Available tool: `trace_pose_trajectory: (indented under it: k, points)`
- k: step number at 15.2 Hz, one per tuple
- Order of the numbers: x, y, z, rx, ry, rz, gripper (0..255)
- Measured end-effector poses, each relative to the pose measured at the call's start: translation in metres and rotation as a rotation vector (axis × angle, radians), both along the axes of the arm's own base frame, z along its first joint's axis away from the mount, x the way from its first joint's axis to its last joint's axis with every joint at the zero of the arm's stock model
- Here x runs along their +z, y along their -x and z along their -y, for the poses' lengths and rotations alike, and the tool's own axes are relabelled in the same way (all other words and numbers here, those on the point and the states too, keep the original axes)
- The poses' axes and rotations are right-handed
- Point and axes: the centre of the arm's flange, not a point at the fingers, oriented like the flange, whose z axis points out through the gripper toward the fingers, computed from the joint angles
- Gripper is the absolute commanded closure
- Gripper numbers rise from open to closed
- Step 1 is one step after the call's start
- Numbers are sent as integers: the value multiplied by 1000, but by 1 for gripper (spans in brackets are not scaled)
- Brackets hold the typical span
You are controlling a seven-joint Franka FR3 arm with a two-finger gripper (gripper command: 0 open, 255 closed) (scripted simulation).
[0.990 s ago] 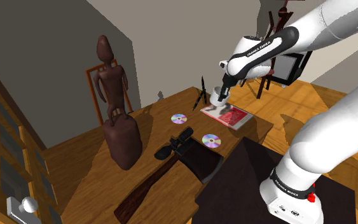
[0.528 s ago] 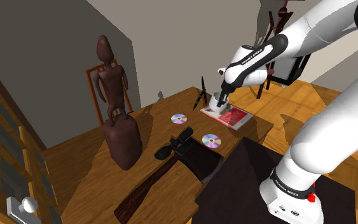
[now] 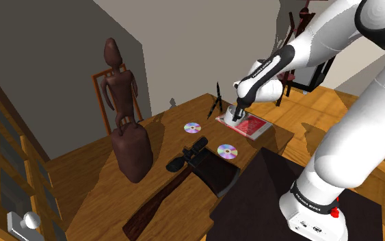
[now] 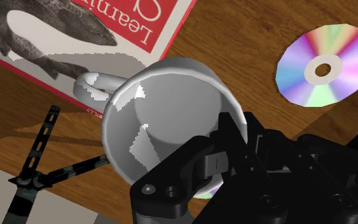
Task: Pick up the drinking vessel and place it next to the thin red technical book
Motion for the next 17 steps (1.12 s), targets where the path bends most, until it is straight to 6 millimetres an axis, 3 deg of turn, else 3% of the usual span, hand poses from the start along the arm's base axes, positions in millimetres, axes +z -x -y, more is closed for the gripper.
trace_pose_trajectory:
  k: [12, 17]
  points:
    - [-64, -3, -1, 3, 2, 0, 255]
    - [-70, -2, -1, 2, 1, 2, 255]
